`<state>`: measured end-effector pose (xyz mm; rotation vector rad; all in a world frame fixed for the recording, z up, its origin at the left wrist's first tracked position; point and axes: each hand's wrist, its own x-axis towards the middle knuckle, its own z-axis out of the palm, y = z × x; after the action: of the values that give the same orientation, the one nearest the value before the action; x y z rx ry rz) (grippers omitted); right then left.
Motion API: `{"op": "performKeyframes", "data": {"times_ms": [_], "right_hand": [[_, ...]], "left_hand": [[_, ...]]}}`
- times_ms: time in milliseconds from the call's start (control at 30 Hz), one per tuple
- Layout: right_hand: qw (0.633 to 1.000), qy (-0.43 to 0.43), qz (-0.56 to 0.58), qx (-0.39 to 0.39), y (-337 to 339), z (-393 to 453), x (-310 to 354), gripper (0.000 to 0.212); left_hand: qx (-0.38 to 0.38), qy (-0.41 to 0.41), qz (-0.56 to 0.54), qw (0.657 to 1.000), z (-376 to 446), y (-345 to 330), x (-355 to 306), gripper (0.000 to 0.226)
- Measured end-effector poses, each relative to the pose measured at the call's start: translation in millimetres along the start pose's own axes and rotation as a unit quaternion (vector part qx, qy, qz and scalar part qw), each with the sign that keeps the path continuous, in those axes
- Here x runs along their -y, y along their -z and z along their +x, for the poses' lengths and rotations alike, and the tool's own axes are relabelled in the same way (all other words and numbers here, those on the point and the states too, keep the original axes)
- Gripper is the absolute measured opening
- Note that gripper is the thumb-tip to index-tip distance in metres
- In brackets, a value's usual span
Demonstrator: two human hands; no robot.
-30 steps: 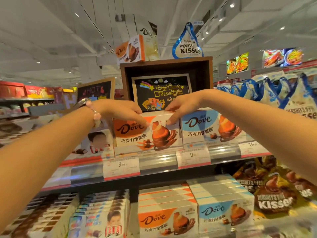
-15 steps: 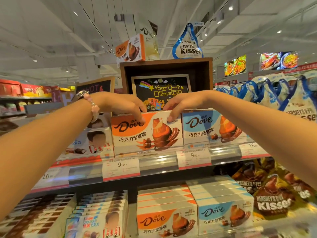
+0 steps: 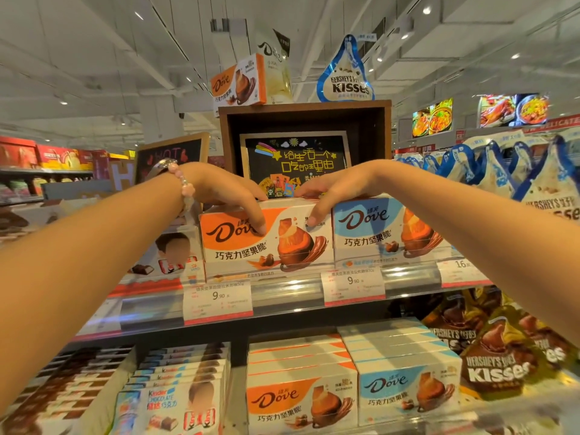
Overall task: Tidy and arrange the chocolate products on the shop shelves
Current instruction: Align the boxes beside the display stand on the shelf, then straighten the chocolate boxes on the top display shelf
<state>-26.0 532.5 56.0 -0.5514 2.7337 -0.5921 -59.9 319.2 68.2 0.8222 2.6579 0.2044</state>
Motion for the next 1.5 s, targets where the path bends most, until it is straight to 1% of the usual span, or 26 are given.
{"op": "performKeyframes", "data": {"times_ms": [200, 267, 333, 367, 433, 467, 533, 600, 667, 733, 800, 900, 1033, 1167, 1233, 1300, 1367, 1433, 1500], "right_hand": [[1.000, 0.007, 0.013, 0.002, -2.8, -0.8, -1.8, 0.063], [1.000, 0.011, 0.004, -0.010, -4.8, -0.1, -1.1, 0.059], [0.999, 0.021, -0.028, -0.033, -6.7, 1.9, -1.0, 0.055], [0.997, 0.027, -0.047, -0.049, -7.1, 2.2, -1.2, 0.058], [0.994, 0.031, -0.070, -0.081, -6.0, -1.9, -0.8, 0.075], [0.993, 0.026, -0.063, -0.098, -3.4, -5.6, -0.9, 0.085], [0.991, 0.017, -0.046, -0.124, 4.0, -14.5, -2.8, 0.094], [0.991, -0.003, -0.060, -0.123, 11.6, -21.5, -9.1, 0.098], [0.993, -0.020, -0.076, -0.084, 17.3, -25.6, -17.5, 0.101], [0.997, -0.020, -0.065, -0.044, 20.1, -27.2, -24.4, 0.098], [0.999, -0.010, -0.043, -0.029, 18.4, -26.6, -27.1, 0.094], [0.998, 0.012, -0.044, -0.045, 12.2, -22.6, -28.5, 0.088], [0.997, 0.044, -0.027, -0.066, 9.2, -20.4, -33.8, 0.090], [0.995, 0.071, 0.001, -0.066, 7.7, -19.1, -41.4, 0.070], [0.995, 0.077, 0.012, -0.065, 7.5, -18.3, -42.6, 0.071], [0.996, 0.070, -0.004, -0.057, 9.8, -18.0, -40.5, 0.084], [0.997, 0.052, -0.040, -0.037, 14.2, -18.0, -34.9, 0.098], [0.997, 0.033, -0.067, -0.020, 18.3, -18.2, -28.8, 0.101], [0.993, 0.040, -0.106, -0.025, 21.3, -19.3, -23.0, 0.103]], "left_hand": [[0.025, 0.010, -0.017, 1.000, 2.8, 1.6, -0.3, 0.071], [0.023, 0.011, -0.020, 0.999, 3.8, 1.6, 0.3, 0.073], [0.016, 0.004, -0.019, 1.000, 3.6, 1.7, 0.2, 0.074], [0.010, -0.004, -0.018, 1.000, 3.2, 1.7, 0.4, 0.074], [-0.011, -0.017, -0.022, 1.000, 1.3, 0.6, 1.9, 0.076], [-0.022, -0.022, -0.027, 0.999, 0.1, -0.1, 3.2, 0.078], [-0.034, -0.034, -0.038, 0.998, -2.8, -1.8, 6.5, 0.079], [-0.042, -0.051, -0.049, 0.997, -5.6, -4.0, 8.9, 0.075], [-0.056, -0.073, -0.065, 0.994, -8.0, -6.3, 9.8, 0.069], [-0.056, -0.086, -0.078, 0.992, -9.1, -7.4, 10.4, 0.061], [-0.053, -0.084, -0.088, 0.991, -9.4, -8.3, 11.0, 0.057], [-0.054, -0.085, -0.099, 0.990, -8.8, -9.0, 11.7, 0.060], [-0.059, -0.093, -0.128, 0.986, -7.1, -10.6, 13.7, 0.064], [-0.053, -0.084, -0.147, 0.984, -5.9, -11.7, 13.7, 0.065], [-0.056, -0.077, -0.152, 0.984, -6.8, -12.9, 13.4, 0.067], [-0.074, -0.070, -0.151, 0.983, -9.8, -15.1, 11.4, 0.066], [-0.109, -0.070, -0.127, 0.983, -14.6, -16.7, 7.8, 0.061], [-0.166, -0.063, -0.104, 0.979, -20.7, -19.8, 4.3, 0.056], [-0.233, -0.056, -0.077, 0.968, -27.8, -26.7, 1.7, 0.054]]}}
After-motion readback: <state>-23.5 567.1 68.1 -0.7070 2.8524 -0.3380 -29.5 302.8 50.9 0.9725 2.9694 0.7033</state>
